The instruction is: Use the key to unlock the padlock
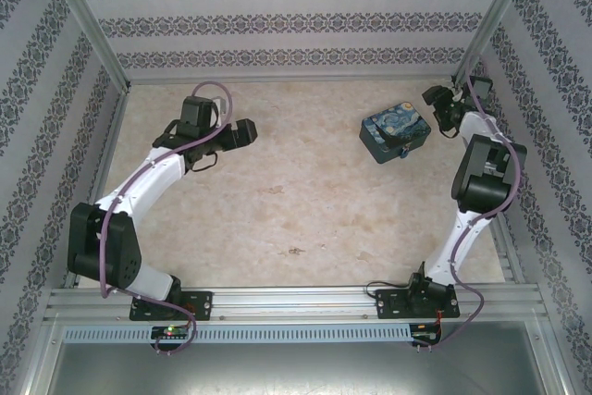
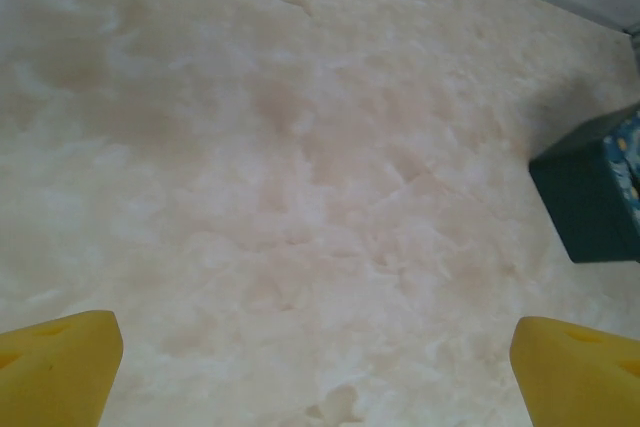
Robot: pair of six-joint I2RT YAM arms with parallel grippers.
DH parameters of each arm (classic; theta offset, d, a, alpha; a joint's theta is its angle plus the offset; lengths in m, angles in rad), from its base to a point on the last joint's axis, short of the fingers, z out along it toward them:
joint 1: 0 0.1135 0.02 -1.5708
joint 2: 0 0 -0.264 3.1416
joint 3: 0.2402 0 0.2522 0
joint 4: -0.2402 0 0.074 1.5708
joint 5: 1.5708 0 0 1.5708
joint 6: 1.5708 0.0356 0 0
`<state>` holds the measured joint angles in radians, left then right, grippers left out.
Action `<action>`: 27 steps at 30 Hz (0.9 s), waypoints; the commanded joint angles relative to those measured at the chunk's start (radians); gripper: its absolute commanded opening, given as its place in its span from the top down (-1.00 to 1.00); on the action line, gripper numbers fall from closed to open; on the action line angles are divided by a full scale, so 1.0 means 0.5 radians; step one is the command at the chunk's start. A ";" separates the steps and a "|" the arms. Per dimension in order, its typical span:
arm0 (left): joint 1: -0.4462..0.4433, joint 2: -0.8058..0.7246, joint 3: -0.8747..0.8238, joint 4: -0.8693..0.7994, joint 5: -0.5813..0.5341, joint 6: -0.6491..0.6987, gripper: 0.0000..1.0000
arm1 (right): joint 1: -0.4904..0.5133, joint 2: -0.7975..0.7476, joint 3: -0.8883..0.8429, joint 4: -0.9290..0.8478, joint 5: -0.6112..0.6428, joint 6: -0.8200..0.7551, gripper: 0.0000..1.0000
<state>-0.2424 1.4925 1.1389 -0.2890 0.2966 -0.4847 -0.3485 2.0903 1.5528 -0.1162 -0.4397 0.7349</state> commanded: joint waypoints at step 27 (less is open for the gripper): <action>-0.164 0.273 0.182 -0.103 0.032 -0.060 -0.99 | 0.958 -0.483 -0.676 0.137 -0.302 0.095 -0.20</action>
<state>-0.3149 1.6249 1.2263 -0.3088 0.3138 -0.5285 0.0456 1.9083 1.2530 -0.0837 -0.6071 0.7723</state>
